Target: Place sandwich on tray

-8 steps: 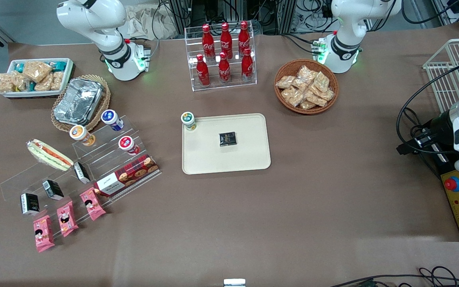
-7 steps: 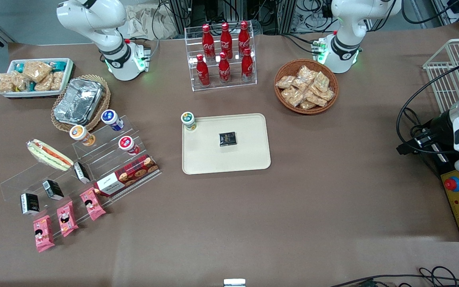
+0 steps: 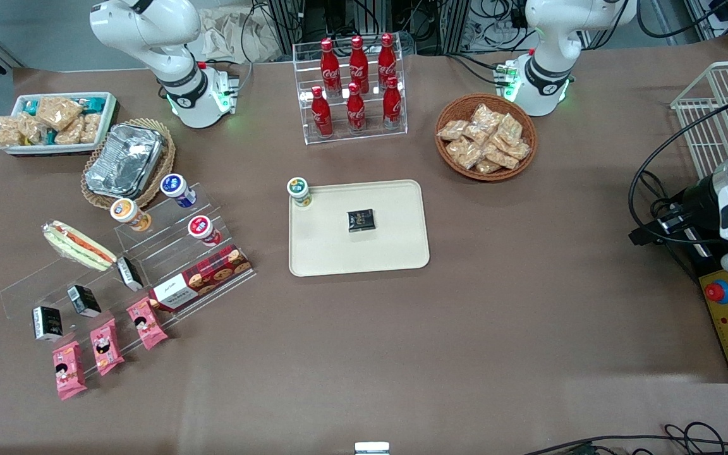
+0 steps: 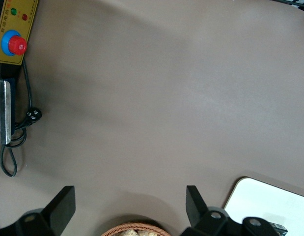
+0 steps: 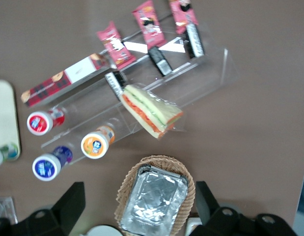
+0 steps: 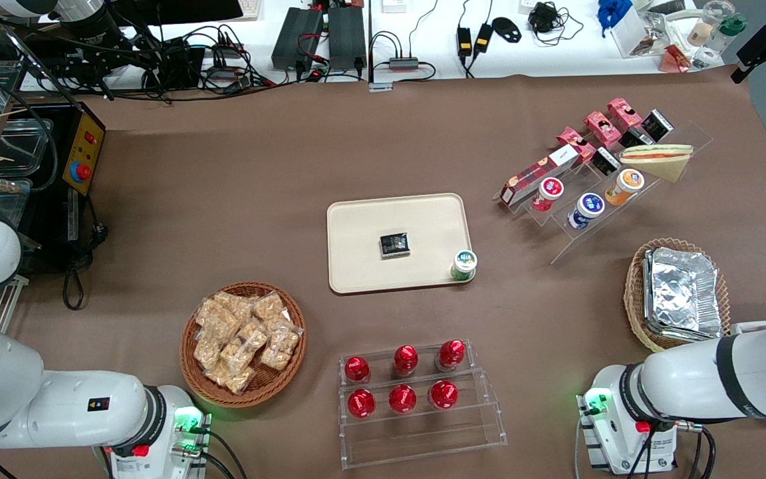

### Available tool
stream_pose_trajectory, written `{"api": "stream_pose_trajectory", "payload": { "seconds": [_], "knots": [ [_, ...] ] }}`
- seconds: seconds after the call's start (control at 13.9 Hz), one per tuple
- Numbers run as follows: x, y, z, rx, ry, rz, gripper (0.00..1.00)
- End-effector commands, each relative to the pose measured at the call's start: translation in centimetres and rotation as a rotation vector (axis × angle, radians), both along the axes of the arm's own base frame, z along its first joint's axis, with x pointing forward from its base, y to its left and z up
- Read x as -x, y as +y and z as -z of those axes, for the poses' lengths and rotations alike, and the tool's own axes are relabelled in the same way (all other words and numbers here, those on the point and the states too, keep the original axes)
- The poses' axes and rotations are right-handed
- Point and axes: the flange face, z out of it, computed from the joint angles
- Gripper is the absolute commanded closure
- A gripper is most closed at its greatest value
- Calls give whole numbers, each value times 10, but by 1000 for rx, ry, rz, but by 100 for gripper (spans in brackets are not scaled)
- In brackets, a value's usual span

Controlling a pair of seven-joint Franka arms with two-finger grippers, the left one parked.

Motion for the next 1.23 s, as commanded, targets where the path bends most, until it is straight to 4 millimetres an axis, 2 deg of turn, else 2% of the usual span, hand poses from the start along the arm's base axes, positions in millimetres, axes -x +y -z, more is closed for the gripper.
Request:
{"api": "stream_pose_trajectory", "payload": {
  "seconds": [0.0,0.22,0.36,0.58,0.79,1.01,1.15],
  "knots": [
    [5,11,2,-38,-1,-201,0],
    [12,31,15,-38,9,-314,0],
    [9,49,27,27,17,-423,0],
    [14,76,63,91,-20,-573,0],
    [14,74,106,113,-45,-711,0],
    [12,53,155,135,-77,-788,0],
    [4,45,185,138,-56,-822,0]
  ]
}}
